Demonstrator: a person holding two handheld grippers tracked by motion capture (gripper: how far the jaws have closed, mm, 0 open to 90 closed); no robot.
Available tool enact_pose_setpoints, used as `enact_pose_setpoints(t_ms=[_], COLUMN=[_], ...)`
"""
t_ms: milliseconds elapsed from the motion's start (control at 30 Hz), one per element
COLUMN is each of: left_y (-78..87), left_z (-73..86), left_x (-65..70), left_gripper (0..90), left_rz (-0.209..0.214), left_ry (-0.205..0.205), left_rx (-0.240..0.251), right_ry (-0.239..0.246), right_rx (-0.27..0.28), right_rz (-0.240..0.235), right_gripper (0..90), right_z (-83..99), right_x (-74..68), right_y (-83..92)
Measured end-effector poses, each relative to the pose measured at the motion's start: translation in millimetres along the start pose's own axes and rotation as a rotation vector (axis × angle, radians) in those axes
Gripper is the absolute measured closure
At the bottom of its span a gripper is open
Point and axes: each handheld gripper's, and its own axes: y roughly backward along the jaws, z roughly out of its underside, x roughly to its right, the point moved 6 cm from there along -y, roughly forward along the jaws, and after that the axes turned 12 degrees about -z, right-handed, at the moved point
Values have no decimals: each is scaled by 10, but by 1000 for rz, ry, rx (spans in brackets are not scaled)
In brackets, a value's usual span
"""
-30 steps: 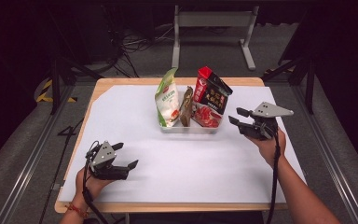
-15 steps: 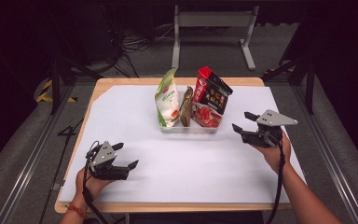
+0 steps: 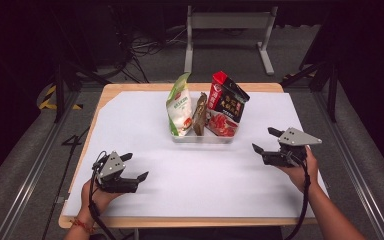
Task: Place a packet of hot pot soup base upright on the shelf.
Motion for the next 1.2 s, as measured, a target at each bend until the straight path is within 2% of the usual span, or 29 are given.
enact_pose_setpoints(t_ms=[533, 1033, 1200], left_y=[10, 33, 44], left_z=[-3, 21, 37], left_x=[9, 17, 18], left_gripper=[158, 155, 155], left_rz=[-2, -15, -20], left_ry=[-3, -7, -9], left_rx=[2, -6, -11], right_ry=[72, 72, 48], right_rx=[-35, -45, -44], right_rz=[18, 16, 16], right_gripper=[175, 171, 169], right_z=[304, 612, 724], right_x=[-118, -191, -193], right_y=[197, 402, 476])
